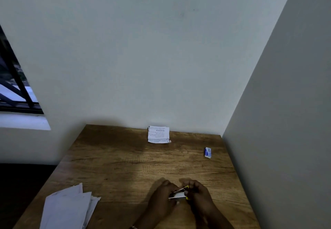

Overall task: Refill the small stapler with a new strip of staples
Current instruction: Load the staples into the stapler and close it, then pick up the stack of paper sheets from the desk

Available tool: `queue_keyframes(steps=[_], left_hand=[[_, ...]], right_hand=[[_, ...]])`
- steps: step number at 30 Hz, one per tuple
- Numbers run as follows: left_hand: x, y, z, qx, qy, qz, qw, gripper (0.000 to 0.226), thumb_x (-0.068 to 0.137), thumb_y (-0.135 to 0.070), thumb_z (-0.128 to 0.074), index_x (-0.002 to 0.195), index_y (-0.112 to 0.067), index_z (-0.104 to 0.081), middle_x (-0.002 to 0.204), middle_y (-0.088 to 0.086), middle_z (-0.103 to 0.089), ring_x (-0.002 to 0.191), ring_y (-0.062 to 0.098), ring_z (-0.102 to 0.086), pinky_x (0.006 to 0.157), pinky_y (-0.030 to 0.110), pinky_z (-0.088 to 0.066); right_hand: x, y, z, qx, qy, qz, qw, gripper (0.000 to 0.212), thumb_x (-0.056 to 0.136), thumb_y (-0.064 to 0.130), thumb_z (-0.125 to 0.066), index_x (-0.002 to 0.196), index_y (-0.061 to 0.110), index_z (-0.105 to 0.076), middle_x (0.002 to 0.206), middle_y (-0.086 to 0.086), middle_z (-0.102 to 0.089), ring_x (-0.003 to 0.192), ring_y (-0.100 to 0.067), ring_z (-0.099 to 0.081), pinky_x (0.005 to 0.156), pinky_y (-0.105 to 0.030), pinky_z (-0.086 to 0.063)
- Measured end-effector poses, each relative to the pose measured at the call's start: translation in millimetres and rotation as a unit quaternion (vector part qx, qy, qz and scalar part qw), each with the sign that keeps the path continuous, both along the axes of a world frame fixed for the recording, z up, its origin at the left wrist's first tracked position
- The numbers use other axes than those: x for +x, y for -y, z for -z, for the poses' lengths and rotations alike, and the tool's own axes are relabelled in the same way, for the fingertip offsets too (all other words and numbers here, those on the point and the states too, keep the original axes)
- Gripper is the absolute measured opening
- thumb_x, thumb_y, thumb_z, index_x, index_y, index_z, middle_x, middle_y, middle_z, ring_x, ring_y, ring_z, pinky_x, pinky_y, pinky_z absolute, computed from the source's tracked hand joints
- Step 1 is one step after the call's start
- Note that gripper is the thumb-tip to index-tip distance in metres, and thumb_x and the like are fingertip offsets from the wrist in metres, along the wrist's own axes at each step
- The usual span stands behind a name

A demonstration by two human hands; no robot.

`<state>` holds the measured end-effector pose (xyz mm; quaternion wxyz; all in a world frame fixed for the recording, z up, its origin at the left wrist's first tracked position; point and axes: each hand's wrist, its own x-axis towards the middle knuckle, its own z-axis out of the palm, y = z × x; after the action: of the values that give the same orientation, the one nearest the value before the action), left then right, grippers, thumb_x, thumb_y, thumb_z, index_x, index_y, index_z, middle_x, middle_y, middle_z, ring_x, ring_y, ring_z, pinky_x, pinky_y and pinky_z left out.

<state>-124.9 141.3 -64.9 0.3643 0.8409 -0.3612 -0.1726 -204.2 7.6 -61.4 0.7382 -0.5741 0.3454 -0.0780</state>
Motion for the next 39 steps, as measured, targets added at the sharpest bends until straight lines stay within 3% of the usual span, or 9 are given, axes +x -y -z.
queue_keyframes(steps=[4, 7, 8, 11, 13, 16, 23, 28, 39], left_hand=[[-3.8, 4.9, 2.0, 0.050, 0.078, -0.004, 0.996, 0.028, 0.075, -0.020, -0.061, 0.103, -0.023, -0.066, 0.109, 0.000, -0.062, 0.107, 0.015, -0.053, 0.092, 0.029, -0.043], [-1.7, 5.1, 2.7, 0.030, 0.038, -0.015, 0.999, 0.023, 0.075, -0.019, -0.063, 0.097, -0.019, -0.071, 0.104, 0.006, -0.066, 0.102, 0.018, -0.057, 0.091, 0.031, -0.045], [0.0, 2.9, 2.2, 0.025, 0.021, -0.015, 0.999, 0.021, 0.074, -0.018, -0.064, 0.094, -0.017, -0.072, 0.101, 0.008, -0.067, 0.100, 0.019, -0.058, 0.090, 0.031, -0.045], [6.9, -10.8, 0.6, -0.010, -0.024, -0.026, 0.999, 0.020, 0.073, -0.016, -0.070, 0.092, -0.015, -0.072, 0.099, 0.006, -0.068, 0.098, 0.017, -0.060, 0.088, 0.030, -0.047], [14.0, -29.4, -0.8, -0.047, -0.064, -0.083, 0.993, 0.030, 0.073, -0.015, -0.076, 0.102, -0.015, -0.070, 0.106, 0.002, -0.064, 0.100, 0.011, -0.059, 0.086, 0.020, -0.049], [29.3, -66.9, -6.9, -0.085, -0.096, -0.182, 0.975, 0.033, 0.073, -0.011, -0.076, 0.105, -0.015, -0.070, 0.106, -0.003, -0.060, 0.094, 0.008, -0.059, 0.080, 0.014, -0.048], [54.1, -189.5, -18.4, -0.068, -0.006, -0.427, 0.902, 0.021, 0.086, -0.007, -0.061, 0.105, -0.012, -0.068, 0.115, 0.006, -0.065, 0.107, 0.018, -0.060, 0.094, 0.029, -0.050], [46.7, -255.4, -15.0, -0.017, -0.007, -0.538, 0.843, 0.020, 0.084, -0.009, -0.065, 0.103, -0.013, -0.068, 0.123, 0.010, -0.060, 0.118, 0.025, -0.054, 0.102, 0.036, -0.046], [31.7, -286.9, -9.1, 0.046, -0.069, -0.516, 0.852, 0.059, 0.084, -0.023, -0.068, 0.137, -0.017, -0.043, 0.140, 0.005, -0.046, 0.128, 0.021, -0.045, 0.104, 0.036, -0.043]], right_hand=[[1.2, -4.9, 1.4, -0.126, -0.026, -0.017, 0.992, 0.038, 0.072, -0.022, -0.058, 0.085, 0.010, -0.072, 0.099, -0.013, -0.074, 0.089, -0.028, -0.069, 0.081, -0.038, -0.052], [2.8, -13.9, -10.3, -0.259, -0.089, -0.043, 0.961, 0.034, 0.069, -0.008, -0.069, 0.073, 0.026, -0.070, 0.084, 0.007, -0.074, 0.083, -0.015, -0.069, 0.067, -0.003, -0.047], [4.7, -17.0, -13.1, -0.291, -0.104, -0.048, 0.950, 0.031, 0.068, -0.004, -0.071, 0.072, 0.027, -0.069, 0.083, 0.007, -0.074, 0.081, -0.015, -0.068, 0.062, -0.003, -0.045], [15.2, -27.7, -24.5, -0.373, -0.176, -0.066, 0.909, 0.027, 0.070, 0.008, -0.073, 0.092, 0.023, -0.069, 0.101, 0.000, -0.067, 0.096, -0.020, -0.064, 0.078, -0.020, -0.049], [27.9, -39.6, -34.8, -0.455, -0.256, -0.103, 0.847, 0.033, 0.073, 0.017, -0.072, 0.101, 0.032, -0.065, 0.114, 0.001, -0.058, 0.111, -0.023, -0.055, 0.091, -0.034, -0.044], [50.7, -63.1, -43.7, -0.519, -0.245, -0.126, 0.809, 0.033, 0.077, 0.016, -0.065, 0.103, 0.036, -0.063, 0.124, 0.002, -0.054, 0.118, -0.026, -0.046, 0.096, -0.042, -0.039], [97.1, -149.8, -32.6, -0.497, -0.095, -0.300, 0.809, 0.026, 0.085, 0.019, -0.061, 0.108, 0.030, -0.063, 0.124, 0.004, -0.057, 0.115, -0.018, -0.053, 0.098, -0.039, -0.044], [110.5, -211.5, -22.4, -0.417, -0.056, -0.348, 0.838, 0.023, 0.086, 0.013, -0.063, 0.107, 0.022, -0.064, 0.113, -0.001, -0.065, 0.093, -0.010, -0.060, 0.082, -0.025, -0.053], [121.6, -259.1, -5.3, -0.300, -0.129, -0.375, 0.867, 0.035, 0.080, 0.030, -0.073, 0.110, 0.016, -0.061, 0.102, -0.001, -0.067, 0.084, -0.014, -0.069, 0.082, -0.037, -0.060]])
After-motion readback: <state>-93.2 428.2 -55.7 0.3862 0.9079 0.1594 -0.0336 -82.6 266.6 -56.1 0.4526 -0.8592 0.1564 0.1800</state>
